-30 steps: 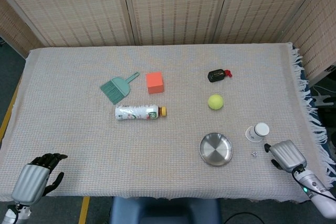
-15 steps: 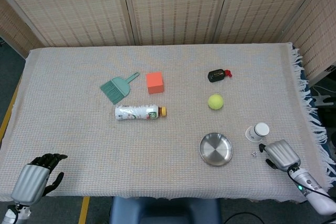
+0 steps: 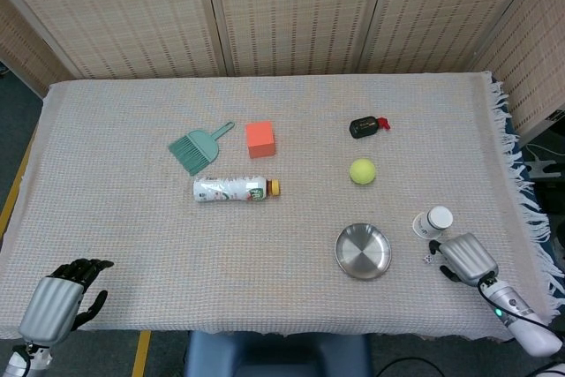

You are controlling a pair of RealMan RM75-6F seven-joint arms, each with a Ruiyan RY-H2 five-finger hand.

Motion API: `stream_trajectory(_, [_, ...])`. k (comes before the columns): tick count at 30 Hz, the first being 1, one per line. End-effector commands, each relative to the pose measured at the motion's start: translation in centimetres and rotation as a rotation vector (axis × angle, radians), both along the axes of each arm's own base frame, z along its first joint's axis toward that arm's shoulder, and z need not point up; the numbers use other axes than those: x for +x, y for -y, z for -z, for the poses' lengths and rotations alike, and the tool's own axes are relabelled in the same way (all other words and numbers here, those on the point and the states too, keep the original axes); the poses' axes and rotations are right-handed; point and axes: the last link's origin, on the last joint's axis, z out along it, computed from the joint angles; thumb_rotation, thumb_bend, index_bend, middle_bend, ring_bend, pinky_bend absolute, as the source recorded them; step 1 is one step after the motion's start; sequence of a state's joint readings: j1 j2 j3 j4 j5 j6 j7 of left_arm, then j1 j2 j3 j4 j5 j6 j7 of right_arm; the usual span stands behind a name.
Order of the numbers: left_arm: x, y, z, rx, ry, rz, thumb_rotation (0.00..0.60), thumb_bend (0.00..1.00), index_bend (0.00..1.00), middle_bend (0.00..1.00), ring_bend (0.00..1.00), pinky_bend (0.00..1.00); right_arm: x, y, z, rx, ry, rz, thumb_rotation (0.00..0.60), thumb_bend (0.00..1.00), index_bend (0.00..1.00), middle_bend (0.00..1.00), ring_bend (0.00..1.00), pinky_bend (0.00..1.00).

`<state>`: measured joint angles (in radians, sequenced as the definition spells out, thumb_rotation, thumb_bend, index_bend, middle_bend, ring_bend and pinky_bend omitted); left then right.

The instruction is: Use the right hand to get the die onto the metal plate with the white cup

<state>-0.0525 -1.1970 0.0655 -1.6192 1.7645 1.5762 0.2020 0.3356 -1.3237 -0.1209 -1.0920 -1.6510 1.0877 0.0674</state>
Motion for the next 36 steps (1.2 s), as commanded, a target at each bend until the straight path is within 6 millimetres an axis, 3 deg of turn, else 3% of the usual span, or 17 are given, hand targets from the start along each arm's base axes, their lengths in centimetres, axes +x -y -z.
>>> stream_trajectory(1, [0.0, 0.0, 0.0, -0.003, -0.001, -0.001, 0.6, 0.36, 0.3, 0.36, 0.32, 0.49, 0.0, 0.1, 0.1, 0.003, 0.003, -0.002, 0.6, 0.22, 0.42, 0.73, 0.69, 0.98])
stream_trajectory(29, [-0.1, 0.0, 0.0, -0.008, 0.001, -0.005, 0.6, 0.36, 0.3, 0.36, 0.33, 0.49, -0.1, 0.6, 1.6, 0.014, 0.069, -0.006, 0.6, 0.22, 0.42, 0.73, 0.7, 1.0])
stream_trajectory(36, [-0.1, 0.0, 0.0, -0.008, 0.002, -0.006, 0.6, 0.36, 0.3, 0.36, 0.33, 0.49, -0.2, 0.5, 1.7, 0.013, 0.074, -0.007, 0.6, 0.22, 0.48, 0.74, 0.72, 1.0])
